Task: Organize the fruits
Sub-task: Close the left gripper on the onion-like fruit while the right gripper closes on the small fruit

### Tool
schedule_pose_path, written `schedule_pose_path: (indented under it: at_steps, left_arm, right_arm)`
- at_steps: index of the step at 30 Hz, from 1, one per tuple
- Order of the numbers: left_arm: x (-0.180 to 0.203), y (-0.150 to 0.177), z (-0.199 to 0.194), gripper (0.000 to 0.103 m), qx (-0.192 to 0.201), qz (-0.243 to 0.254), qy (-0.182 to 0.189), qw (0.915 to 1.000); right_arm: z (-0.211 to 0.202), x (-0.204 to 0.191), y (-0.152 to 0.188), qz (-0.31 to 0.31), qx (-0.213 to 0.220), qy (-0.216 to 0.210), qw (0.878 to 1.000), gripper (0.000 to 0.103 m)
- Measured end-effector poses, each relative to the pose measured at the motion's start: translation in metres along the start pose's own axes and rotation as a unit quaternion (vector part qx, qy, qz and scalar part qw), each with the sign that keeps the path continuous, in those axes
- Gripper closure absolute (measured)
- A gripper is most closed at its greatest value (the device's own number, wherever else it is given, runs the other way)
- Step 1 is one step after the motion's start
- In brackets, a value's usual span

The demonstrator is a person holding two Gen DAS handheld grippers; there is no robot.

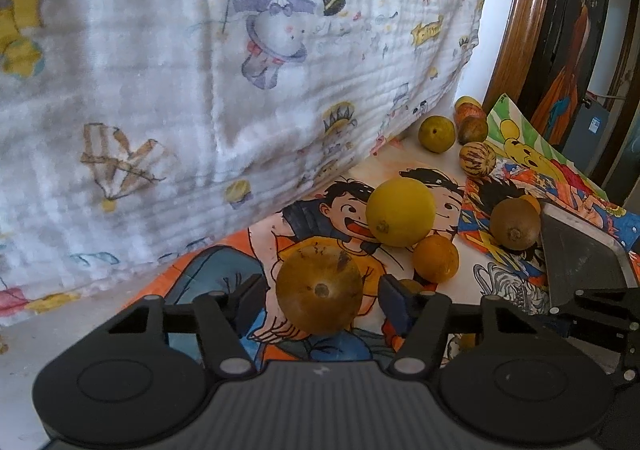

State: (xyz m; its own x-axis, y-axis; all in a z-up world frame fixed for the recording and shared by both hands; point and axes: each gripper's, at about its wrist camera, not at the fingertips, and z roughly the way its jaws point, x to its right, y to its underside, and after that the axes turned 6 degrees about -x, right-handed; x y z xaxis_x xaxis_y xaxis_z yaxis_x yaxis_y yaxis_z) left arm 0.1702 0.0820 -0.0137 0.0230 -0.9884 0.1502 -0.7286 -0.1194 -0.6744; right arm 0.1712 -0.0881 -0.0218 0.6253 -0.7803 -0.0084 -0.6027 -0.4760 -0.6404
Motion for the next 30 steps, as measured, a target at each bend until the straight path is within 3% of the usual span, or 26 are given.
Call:
schedule_pose_path:
  at_steps: [8,30]
  left_arm:
    - [-0.003,-0.001,0.006,0.051,-0.006,-0.011,0.01,0.9999]
    - [0.007,0.01,-0.015,0.054,-0.014,-0.022,0.007,0.9996]
  right_arm:
    - [0.003,0.0,-0.001,0.006,0.0,-0.007,1.0,0.07]
    - [-0.009,0.005,0.004,0.03,0.02,-0.019,0.999,0.072]
